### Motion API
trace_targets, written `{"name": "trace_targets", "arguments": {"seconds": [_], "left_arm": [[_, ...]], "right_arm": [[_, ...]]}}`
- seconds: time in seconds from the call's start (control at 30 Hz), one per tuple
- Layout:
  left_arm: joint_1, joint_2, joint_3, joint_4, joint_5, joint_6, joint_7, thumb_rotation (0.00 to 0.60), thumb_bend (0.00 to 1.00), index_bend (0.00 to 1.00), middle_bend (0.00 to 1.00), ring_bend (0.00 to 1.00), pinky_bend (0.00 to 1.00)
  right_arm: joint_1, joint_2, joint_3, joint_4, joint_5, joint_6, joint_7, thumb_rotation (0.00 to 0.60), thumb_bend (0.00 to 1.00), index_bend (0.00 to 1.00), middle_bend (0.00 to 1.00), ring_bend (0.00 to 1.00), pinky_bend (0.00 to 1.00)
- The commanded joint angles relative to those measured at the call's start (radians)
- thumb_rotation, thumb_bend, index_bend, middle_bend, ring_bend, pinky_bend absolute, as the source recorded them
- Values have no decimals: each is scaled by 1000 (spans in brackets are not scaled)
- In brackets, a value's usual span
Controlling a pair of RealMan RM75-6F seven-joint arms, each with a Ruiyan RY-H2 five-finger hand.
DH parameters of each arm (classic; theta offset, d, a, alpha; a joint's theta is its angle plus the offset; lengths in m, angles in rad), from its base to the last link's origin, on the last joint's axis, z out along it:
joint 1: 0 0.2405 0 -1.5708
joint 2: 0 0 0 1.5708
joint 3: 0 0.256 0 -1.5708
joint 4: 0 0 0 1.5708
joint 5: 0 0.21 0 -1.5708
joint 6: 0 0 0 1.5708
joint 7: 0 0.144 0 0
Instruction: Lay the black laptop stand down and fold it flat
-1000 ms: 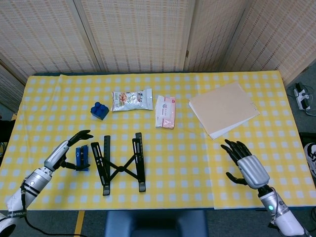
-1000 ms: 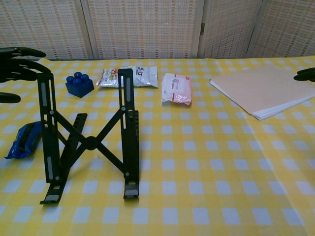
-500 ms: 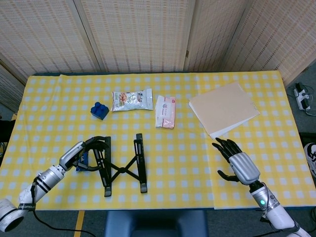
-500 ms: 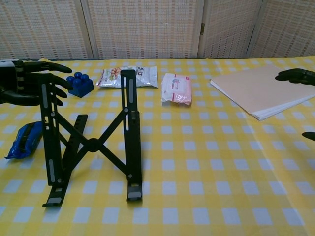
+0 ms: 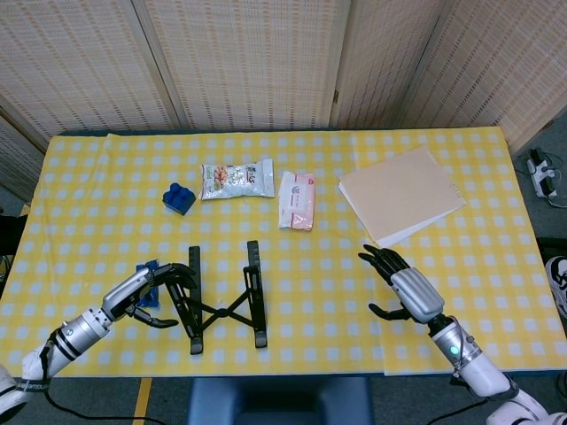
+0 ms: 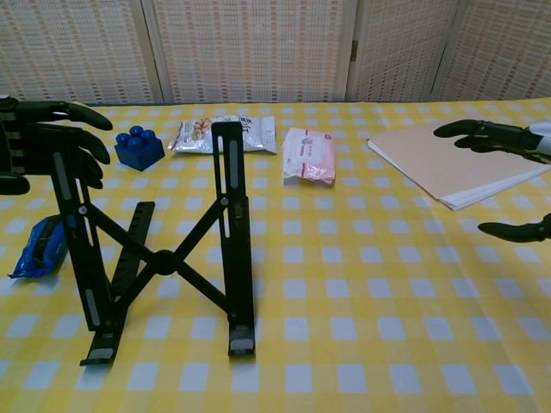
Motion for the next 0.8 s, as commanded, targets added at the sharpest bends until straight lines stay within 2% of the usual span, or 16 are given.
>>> {"name": "trace_targets", "arguments": {"seconds": [0.03, 0.27, 0.4, 0.63, 0.8], "left_arm": [[15, 19, 27, -17, 25, 39, 19, 600, 183, 288, 390, 352, 300], [41, 41, 78, -33, 75, 113, 69, 598, 183, 314, 396, 359, 301], [61, 46, 102, -41, 90, 148, 111, 598, 183, 334, 400, 364, 302], [76, 54, 130, -54, 102, 176, 149, 597, 183, 338, 402, 366, 303], [75, 58, 139, -63, 103, 183, 167, 599, 183, 339, 403, 367, 304]], "right_arm": [[50, 16, -1, -36, -13, -53, 75, 600, 336, 0, 21, 42, 0], [158, 16, -19, -74, -56, -161, 255, 600, 336, 0, 24, 44, 0], [232, 9, -37, -78, -100, -204, 430, 600, 336, 0, 22, 42, 0], [321, -44, -51, -34, -163, -183, 644, 600, 336, 0, 9, 44, 0], [378, -122, -42, 39, -167, -153, 808, 600, 336, 0, 7, 46, 0]]}}
